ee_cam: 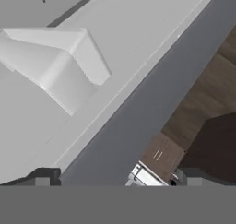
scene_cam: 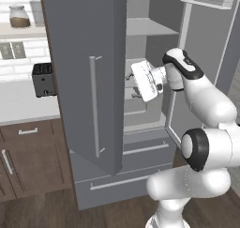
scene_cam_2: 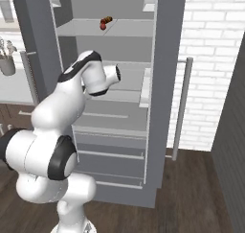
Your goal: Take the strawberry from the fridge and place it on top of the pancake, located on the dining counter.
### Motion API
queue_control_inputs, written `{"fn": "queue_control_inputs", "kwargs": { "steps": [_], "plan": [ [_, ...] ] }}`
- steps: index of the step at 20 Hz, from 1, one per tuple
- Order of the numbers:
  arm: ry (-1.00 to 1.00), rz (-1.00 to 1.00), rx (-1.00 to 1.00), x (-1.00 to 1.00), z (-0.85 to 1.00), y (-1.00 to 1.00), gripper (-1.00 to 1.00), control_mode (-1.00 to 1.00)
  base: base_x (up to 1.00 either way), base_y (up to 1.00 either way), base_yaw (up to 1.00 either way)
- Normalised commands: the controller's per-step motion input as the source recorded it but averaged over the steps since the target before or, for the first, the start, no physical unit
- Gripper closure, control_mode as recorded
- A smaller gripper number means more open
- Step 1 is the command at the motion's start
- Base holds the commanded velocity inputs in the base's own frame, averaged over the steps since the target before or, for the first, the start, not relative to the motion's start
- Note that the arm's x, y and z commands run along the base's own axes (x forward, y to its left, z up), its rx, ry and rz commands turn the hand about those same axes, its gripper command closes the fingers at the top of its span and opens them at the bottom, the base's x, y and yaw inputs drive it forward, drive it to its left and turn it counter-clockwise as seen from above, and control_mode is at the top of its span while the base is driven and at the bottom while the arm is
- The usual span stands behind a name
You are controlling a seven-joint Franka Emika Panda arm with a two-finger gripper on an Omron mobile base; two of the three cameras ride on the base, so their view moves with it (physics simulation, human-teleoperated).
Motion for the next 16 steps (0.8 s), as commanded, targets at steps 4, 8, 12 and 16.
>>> {"fn": "queue_control_inputs", "kwargs": {
  "steps": [4,8,12,16],
  "plan": [
    [0.0,0.11,0.0,0.0,-0.03,0.35,-1.0,-1.0,0.0,0.0,0.0],
    [0.0,0.05,0.0,-0.02,-0.01,0.45,-1.0,-1.0,0.0,0.0,0.0],
    [0.0,0.02,0.0,-0.12,0.0,0.44,-1.0,-1.0,0.0,0.0,0.0],
    [0.0,0.0,0.0,-0.26,-0.04,0.45,-1.0,-1.0,0.0,0.0,0.0]
  ]
}}
